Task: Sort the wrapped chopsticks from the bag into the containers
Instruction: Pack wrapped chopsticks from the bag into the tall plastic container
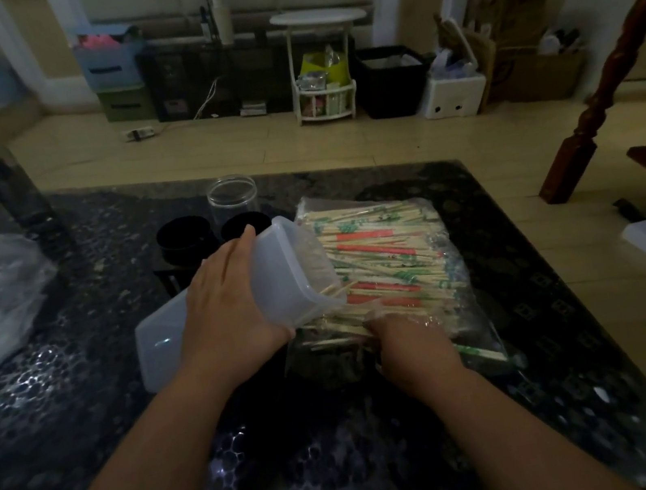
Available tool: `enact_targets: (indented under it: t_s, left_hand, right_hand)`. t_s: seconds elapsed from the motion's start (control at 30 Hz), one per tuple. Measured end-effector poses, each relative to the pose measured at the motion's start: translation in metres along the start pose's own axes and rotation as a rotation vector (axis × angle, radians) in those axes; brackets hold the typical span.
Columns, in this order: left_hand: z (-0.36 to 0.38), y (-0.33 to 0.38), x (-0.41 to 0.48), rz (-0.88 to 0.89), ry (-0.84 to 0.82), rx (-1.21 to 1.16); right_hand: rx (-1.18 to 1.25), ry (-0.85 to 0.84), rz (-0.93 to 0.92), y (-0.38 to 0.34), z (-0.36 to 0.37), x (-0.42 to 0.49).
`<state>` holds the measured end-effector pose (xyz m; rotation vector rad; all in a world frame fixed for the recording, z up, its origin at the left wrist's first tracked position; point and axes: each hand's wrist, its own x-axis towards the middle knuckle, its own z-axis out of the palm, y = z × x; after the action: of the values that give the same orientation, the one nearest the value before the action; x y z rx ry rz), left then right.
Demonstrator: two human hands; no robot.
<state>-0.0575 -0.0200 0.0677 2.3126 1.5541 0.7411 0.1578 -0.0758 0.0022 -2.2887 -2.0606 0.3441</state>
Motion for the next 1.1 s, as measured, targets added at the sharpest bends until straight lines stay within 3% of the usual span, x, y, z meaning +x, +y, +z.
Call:
enact_targets:
  t_s: [0.27,0.5,0.6,0.7,0.87,0.97,1.1]
  left_hand:
    - [-0.002,-0.002,0.002,-0.031,0.011,-0.01]
    - [-0.007,0.002,0.002,-0.056,0.012,-0.029]
    - [-0.006,0.002,0.003,-0.057,0.014,-0.042]
    - [-0.005,-0.001,0.004,-0.049,0.0,-0.053]
    - [-0.003,0.0,0.003,-0.037,-0.021,-0.028]
    - [-0.001,-0.001,0.003,-0.019,-0.032,-0.01]
    - [0.002,-0.001,0.004,0.004,-0.002,0.033]
  right_hand:
    - [-0.089,0.154,-0.116,-0.003,-0.021,-0.014]
    - [-0.075,0.225,-0.106,-0.013,-0.053,-0.034]
    - [-0.115,0.521,-0.218,-0.015,-0.062,-0.038]
    - [0.051,0.861,-0.382,-0.014,-0.063,-0.036]
    - [0.058,1.012,-0.268,-0.006,-0.061,-0.025]
    - [0.249,0.992,-0.242,-0.007,-0.061,-0.018]
    - [0.731,0.994,-0.174,-0.009,-0.067,-0.016]
